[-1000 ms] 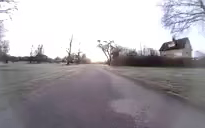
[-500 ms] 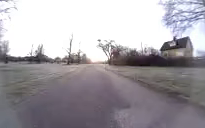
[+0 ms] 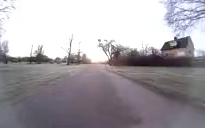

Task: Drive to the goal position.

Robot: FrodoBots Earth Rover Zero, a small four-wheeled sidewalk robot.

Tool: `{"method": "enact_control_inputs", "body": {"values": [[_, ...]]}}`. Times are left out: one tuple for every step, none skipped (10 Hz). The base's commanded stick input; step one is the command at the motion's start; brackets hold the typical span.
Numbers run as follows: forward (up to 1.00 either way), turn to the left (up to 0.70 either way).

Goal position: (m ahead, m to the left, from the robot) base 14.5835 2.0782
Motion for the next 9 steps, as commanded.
{"method": "enact_control_inputs", "body": {"values": [[1.00,0.00],[1.00,0.00],[1.00,0.00],[1.00,0.00],[1.00,0.00],[1.00,0.00],[1.00,0.00],[1.00,0.00],[1.00,0.00]]}}
